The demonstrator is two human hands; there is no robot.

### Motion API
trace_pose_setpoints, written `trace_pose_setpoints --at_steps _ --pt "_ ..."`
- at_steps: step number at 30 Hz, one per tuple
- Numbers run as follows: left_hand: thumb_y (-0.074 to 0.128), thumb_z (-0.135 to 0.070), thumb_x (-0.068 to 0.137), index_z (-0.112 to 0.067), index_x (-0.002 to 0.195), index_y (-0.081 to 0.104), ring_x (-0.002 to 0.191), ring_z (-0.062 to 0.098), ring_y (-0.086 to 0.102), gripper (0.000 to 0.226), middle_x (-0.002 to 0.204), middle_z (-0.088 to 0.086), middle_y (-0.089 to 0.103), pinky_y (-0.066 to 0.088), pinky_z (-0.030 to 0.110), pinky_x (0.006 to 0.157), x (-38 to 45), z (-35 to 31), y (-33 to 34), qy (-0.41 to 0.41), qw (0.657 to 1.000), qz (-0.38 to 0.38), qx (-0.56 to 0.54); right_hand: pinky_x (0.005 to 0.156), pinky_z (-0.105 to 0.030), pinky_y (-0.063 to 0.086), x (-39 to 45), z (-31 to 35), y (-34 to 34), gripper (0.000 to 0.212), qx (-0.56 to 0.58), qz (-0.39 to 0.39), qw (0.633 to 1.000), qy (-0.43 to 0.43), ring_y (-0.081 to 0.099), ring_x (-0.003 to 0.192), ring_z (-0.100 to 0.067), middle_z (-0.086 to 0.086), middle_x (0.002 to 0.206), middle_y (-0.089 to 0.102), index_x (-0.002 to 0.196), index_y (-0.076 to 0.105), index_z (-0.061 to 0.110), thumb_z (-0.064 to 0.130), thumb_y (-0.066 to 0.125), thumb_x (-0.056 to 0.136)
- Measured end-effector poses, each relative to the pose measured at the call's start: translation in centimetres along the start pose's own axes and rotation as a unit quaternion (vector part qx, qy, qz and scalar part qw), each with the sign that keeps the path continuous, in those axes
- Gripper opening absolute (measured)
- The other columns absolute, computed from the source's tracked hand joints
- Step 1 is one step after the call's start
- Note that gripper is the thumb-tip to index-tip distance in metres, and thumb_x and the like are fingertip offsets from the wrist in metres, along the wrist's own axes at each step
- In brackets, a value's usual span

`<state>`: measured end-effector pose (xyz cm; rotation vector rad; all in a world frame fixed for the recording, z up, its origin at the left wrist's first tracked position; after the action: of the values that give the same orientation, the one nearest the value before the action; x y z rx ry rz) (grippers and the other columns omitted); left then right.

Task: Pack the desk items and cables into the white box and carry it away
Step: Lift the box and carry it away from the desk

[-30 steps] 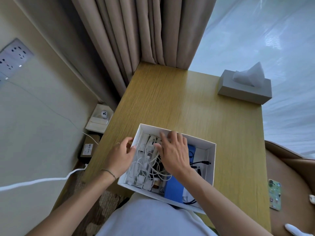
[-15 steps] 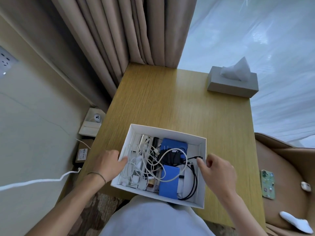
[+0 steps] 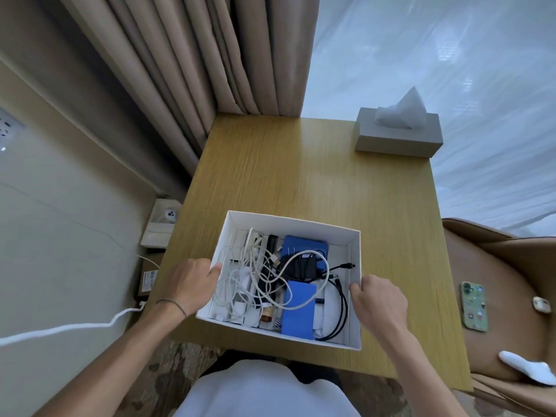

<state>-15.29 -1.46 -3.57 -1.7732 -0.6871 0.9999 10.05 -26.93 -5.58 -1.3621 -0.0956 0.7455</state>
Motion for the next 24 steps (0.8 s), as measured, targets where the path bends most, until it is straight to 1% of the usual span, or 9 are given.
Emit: trace_pose_setpoints --at_steps 3,5,7,11,13,17,20,24 --pt "0.046 -0.037 0.103 -0.019 0.055 0.031 0.041 0.011 0.025 0.053 0.05 -0.005 0.029 0.019 0.026 0.043 0.7 0.0 -0.8 0.022 1.0 -0.003 0.007 0.044 -0.026 0.024 -1.1 0.2 0.0 0.045 0.006 -0.026 0.999 0.025 0.026 0.044 -0.013 0.005 0.05 0.035 0.055 0.033 0.017 0.028 0.048 0.097" --pt "0.046 -0.038 0.102 -0.019 0.054 0.033 0.041 0.01 0.025 0.053 0.049 -0.005 0.029 0.019 0.026 0.042 1.3 -0.1 -1.4 0.051 0.999 -0.009 0.014 0.043 -0.025 0.023 -2.0 0.2 -0.1 0.046 0.024 -0.05 0.997 0.054 0.025 0.043 -0.013 0.006 0.049 0.034 0.054 0.032 0.018 0.027 0.05 0.096" --pt "0.046 -0.038 0.102 -0.019 0.054 0.034 0.04 0.01 0.025 0.054 0.049 -0.005 0.029 0.019 0.025 0.042 1.7 -0.2 -1.8 0.072 0.997 -0.023 0.014 0.043 -0.025 0.023 -2.6 0.4 -0.2 0.047 0.032 -0.056 0.996 0.067 0.027 0.042 -0.012 0.006 0.049 0.035 0.054 0.032 0.018 0.027 0.051 0.096" --pt "0.047 -0.037 0.101 -0.019 0.052 0.033 0.039 0.01 0.026 0.054 0.046 -0.005 0.031 0.019 0.024 0.042 2.6 -0.5 -3.2 0.141 0.989 -0.031 0.019 0.044 -0.025 0.021 -5.5 1.2 -0.2 0.048 0.055 -0.098 0.984 0.141 0.03 0.042 -0.012 0.005 0.05 0.037 0.054 0.032 0.018 0.028 0.05 0.097" --pt "0.047 -0.036 0.101 -0.016 0.053 0.035 0.04 0.012 0.03 0.054 0.047 -0.002 0.036 0.02 0.025 0.042 3.3 -0.7 -3.7 0.172 0.984 -0.035 0.021 0.044 -0.026 0.021 -7.0 1.5 -0.3 0.048 0.072 -0.117 0.976 0.168 0.03 0.043 -0.013 0.003 0.05 0.038 0.054 0.032 0.018 0.027 0.051 0.097" --pt "0.047 -0.036 0.1 -0.006 0.056 0.047 0.042 0.016 0.038 0.053 0.049 0.003 0.046 0.025 0.027 0.044 4.4 -0.9 -4.1 0.234 0.971 -0.031 0.023 0.044 -0.03 0.017 -10.7 2.1 0.1 0.048 0.093 -0.149 0.96 0.218 0.032 0.043 -0.015 0.0 0.05 0.04 0.052 0.032 0.016 0.026 0.049 0.097" --pt "0.047 -0.037 0.099 -0.009 0.053 0.047 0.039 0.015 0.04 0.054 0.046 0.001 0.048 0.026 0.025 0.043 4.4 -1.8 -4.1 0.285 0.957 -0.027 0.036 0.046 -0.031 0.021 -13.6 2.0 0.6 0.046 0.101 -0.165 0.944 0.266 0.037 0.046 -0.02 -0.004 0.054 0.049 0.055 0.037 0.013 0.027 0.048 0.097" --pt "0.046 -0.034 0.098 -0.011 0.051 0.043 0.041 0.018 0.043 0.053 0.046 0.002 0.048 0.029 0.027 0.045 3.8 -3.6 -3.8 0.341 0.939 0.003 0.039 0.049 -0.032 0.027 -17.9 1.5 1.4 0.045 0.123 -0.181 0.922 0.319 0.042 0.049 -0.023 -0.004 0.056 0.049 0.055 0.04 0.012 0.028 0.049 0.096"
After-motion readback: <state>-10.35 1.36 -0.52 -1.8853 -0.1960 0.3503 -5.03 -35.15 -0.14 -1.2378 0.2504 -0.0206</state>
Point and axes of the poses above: each hand's wrist, its own x-axis towards the middle knuckle, its own y-axis out of the palm, z = x × y, the point moved 5 cm from there along x, towards the middle knuckle
